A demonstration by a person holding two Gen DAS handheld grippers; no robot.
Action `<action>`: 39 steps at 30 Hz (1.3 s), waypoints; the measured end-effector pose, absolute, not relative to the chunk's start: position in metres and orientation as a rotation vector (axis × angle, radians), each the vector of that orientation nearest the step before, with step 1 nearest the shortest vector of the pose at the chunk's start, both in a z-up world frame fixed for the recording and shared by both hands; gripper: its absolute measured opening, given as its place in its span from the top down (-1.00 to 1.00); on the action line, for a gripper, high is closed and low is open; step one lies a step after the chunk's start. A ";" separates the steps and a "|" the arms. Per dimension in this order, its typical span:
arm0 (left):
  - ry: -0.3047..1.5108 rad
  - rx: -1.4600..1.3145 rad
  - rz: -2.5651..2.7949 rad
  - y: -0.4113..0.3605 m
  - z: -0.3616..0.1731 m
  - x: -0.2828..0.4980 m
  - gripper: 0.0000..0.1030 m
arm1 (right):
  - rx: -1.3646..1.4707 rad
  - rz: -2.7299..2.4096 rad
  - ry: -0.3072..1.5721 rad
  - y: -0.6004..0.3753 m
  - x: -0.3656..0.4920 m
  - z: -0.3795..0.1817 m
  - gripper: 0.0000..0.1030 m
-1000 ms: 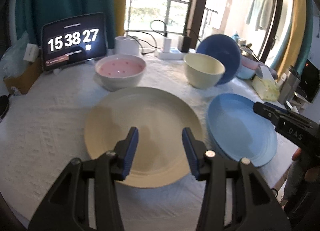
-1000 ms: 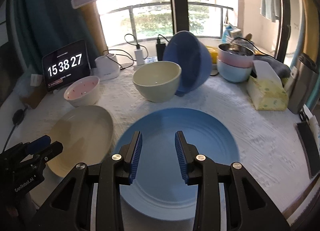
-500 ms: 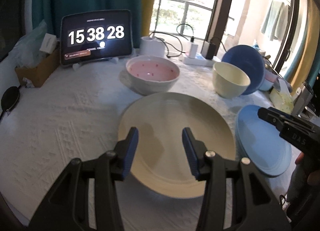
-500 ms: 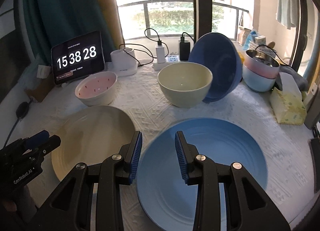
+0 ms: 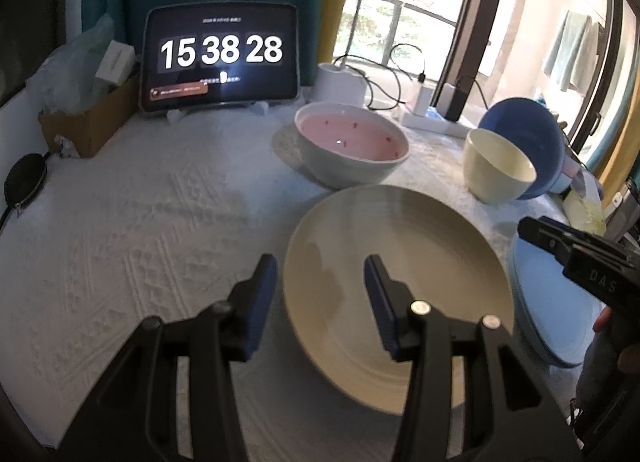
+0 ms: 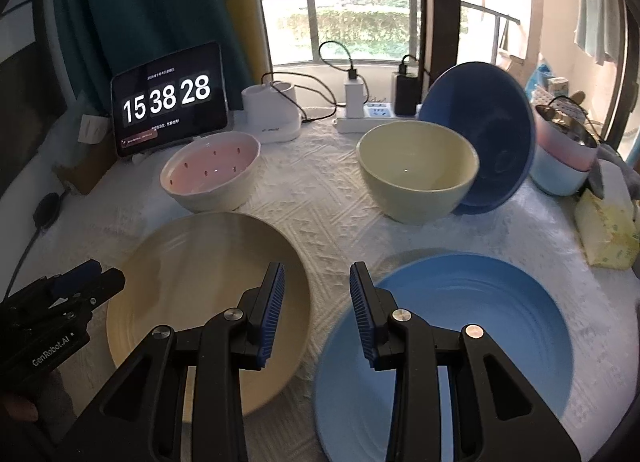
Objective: Organize plates and bowls
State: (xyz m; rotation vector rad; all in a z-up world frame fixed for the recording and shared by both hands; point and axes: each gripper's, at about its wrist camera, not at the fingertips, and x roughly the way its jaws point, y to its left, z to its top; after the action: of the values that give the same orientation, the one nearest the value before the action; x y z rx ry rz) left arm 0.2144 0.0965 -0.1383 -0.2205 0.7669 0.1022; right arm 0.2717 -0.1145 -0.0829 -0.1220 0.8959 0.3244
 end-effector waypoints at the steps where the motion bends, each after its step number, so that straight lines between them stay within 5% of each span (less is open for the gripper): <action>1: 0.769 -0.223 0.104 0.098 -0.139 0.216 0.08 | -0.122 0.328 0.901 -0.113 0.274 -0.085 0.30; 20: 0.854 -0.246 0.109 0.109 -0.166 0.239 0.07 | -0.155 0.346 1.018 -0.084 0.299 -0.121 0.30; 27: 0.892 -0.260 0.090 0.107 -0.174 0.244 -0.17 | -0.181 0.339 1.075 -0.079 0.302 -0.132 0.30; 35: 0.889 -0.222 0.067 0.100 -0.174 0.242 -0.15 | -0.213 0.344 1.063 -0.075 0.297 -0.130 0.31; 39: 0.880 -0.212 0.071 0.097 -0.173 0.239 0.01 | -0.231 0.351 1.053 -0.069 0.292 -0.129 0.39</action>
State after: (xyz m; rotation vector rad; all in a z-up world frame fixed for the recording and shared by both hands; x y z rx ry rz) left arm 0.2385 0.0972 -0.1731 -0.2121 0.8803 0.0714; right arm 0.2920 -0.0695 -0.1288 -0.2310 1.0534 0.3513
